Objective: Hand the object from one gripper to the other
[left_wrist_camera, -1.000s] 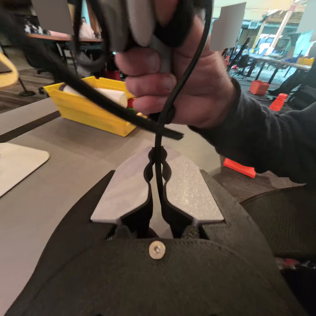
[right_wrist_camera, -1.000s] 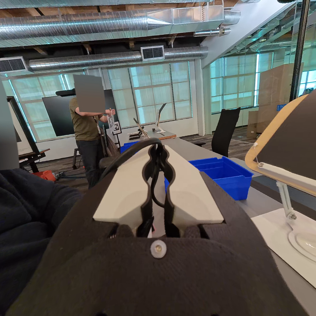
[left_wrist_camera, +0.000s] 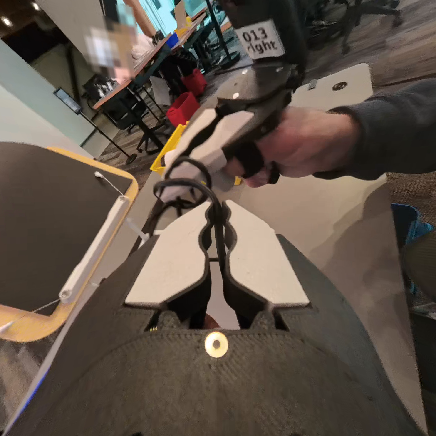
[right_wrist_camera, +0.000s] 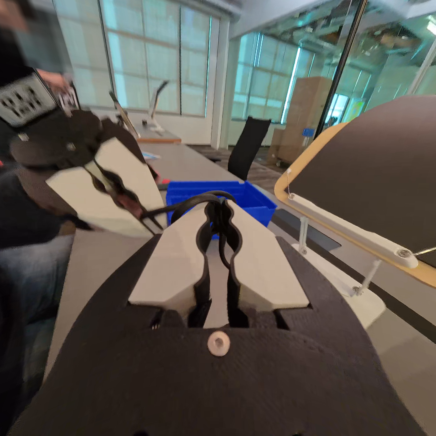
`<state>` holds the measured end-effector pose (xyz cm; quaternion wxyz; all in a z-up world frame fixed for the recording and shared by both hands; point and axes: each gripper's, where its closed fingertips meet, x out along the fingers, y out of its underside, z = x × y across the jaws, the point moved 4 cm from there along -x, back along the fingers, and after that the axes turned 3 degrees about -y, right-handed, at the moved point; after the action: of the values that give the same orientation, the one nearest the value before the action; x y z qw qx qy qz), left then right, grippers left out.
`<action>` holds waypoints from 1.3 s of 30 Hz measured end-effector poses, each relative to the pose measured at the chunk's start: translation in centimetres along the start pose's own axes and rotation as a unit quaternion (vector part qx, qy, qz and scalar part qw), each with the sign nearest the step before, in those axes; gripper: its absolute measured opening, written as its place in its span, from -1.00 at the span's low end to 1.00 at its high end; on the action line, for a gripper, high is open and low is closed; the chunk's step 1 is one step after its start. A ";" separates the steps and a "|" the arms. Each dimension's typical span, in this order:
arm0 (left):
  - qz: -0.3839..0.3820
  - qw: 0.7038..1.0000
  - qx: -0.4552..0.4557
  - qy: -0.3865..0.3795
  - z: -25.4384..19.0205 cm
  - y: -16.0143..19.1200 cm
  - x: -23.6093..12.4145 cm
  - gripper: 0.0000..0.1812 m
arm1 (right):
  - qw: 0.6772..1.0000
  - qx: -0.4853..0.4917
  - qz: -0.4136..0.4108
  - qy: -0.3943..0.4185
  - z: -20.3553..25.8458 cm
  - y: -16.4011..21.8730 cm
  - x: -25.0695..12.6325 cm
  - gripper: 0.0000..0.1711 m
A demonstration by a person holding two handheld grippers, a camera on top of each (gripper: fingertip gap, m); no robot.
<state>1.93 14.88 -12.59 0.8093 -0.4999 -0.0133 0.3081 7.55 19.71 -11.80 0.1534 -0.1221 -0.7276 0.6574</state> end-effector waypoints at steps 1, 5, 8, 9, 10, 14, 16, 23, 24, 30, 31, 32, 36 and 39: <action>0.005 1.000 -0.010 0.002 -0.2 0.4 0.4 -0.94 | 1.000 0.015 -0.023 -0.012 0.1 -0.3 -0.1 -0.97; -0.023 0.997 -0.075 0.015 -0.3 1.6 1.2 -0.94 | 0.986 0.098 -0.099 -0.087 0.7 -1.2 -0.6 -0.96; -0.027 0.997 -0.073 0.011 -0.1 2.3 1.6 -0.94 | 0.968 0.146 -0.122 -0.163 1.4 -1.4 -0.9 -0.96; -0.031 0.997 -0.069 0.013 -0.1 2.4 1.7 -0.94 | 0.963 0.153 -0.128 -0.182 1.6 -1.5 -1.0 -0.96; -0.033 0.997 -0.063 0.006 0.1 2.4 1.7 -0.94 | 0.959 0.157 -0.125 -0.202 1.8 -1.5 -1.0 -0.96; -0.005 1.000 -0.016 -0.025 0.8 2.8 1.8 -0.94 | 0.957 0.132 -0.098 -0.237 2.3 -1.4 -1.1 -0.96; 0.010 1.000 -0.008 -0.026 0.8 2.8 2.1 -0.94 | 0.957 0.113 -0.088 -0.252 2.8 -1.5 -1.1 -0.95; 0.021 0.998 0.048 -0.043 1.3 2.0 2.3 -0.95 | 0.949 0.076 -0.072 -0.296 4.1 -1.3 -1.5 -0.94; 0.019 0.998 0.051 -0.043 1.3 1.8 2.3 -0.95 | 0.952 0.060 -0.067 -0.294 4.2 -1.3 -1.6 -0.94; 0.019 0.996 0.068 -0.049 1.4 1.0 2.3 -0.95 | 0.957 -0.031 -0.032 -0.285 5.1 -1.5 -2.0 -0.93; 0.014 0.997 0.066 -0.046 1.4 0.8 2.3 -0.95 | 0.957 -0.034 -0.033 -0.287 5.2 -1.6 -2.1 -0.93; 0.009 0.997 0.061 -0.043 1.3 0.6 2.3 -0.95 | 0.956 -0.035 -0.034 -0.290 5.3 -1.7 -2.2 -0.92; 0.002 0.994 0.086 -0.063 1.5 0.2 2.2 -0.95 | 0.952 -0.020 -0.046 -0.302 5.3 -2.0 -2.6 -0.93; -0.013 0.990 0.112 -0.085 1.7 -0.2 1.8 -0.95 | 0.943 0.014 -0.069 -0.325 5.3 -2.2 -2.9 -0.81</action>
<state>2.94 17.15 -12.06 0.8601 -0.3779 -0.0535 0.3383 8.28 13.51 -10.28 -0.0441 0.1508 -0.7355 0.6591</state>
